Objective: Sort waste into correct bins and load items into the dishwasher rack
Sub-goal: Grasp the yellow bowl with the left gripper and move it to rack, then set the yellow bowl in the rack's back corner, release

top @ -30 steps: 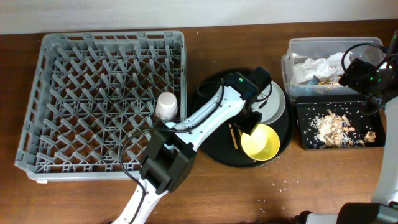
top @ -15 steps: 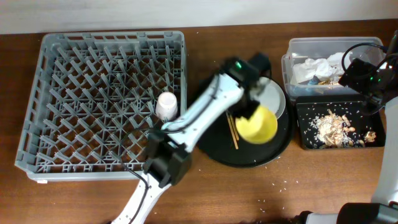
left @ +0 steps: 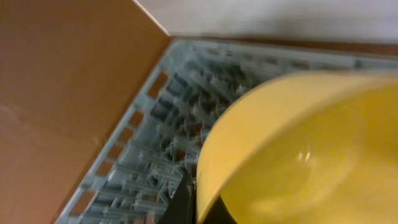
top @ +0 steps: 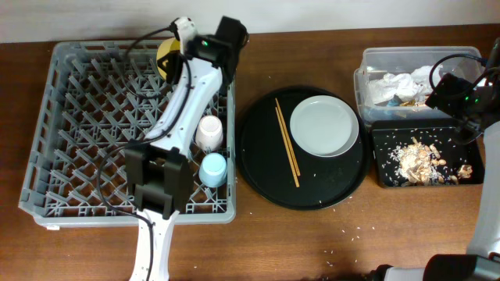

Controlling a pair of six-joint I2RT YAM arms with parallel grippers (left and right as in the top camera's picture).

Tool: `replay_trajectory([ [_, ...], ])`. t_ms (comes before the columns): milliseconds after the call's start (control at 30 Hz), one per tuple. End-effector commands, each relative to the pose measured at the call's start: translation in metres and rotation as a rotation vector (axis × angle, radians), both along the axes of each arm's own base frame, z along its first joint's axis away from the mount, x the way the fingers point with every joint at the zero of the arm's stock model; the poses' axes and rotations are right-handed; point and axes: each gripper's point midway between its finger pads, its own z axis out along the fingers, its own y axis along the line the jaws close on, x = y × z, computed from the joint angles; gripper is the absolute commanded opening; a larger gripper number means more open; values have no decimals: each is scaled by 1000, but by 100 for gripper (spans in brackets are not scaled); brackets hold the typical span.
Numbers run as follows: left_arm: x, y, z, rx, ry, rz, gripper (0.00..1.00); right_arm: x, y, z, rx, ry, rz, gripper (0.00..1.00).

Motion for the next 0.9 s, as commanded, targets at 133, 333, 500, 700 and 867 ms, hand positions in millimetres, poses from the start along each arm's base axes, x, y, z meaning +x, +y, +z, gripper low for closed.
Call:
replay_trajectory([
  [133, 5, -12, -1, 151, -199, 42, 1, -1, -3, 0, -7, 3, -20, 99],
  [333, 5, -14, -16, 148, -199, 37, 1, -1, -3, 0, -8, 3, -19, 98],
  [500, 10, -28, -28, 80, -201, 4, 1, -1, -3, 0, -7, 3, -20, 98],
  [700, 14, -33, -39, 45, -173, -16, 1, -1, -3, 0, -7, 3, -20, 98],
  [867, 25, -37, -58, 113, -118, -44, 1, -1, -3, 0, -7, 3, -20, 99],
])
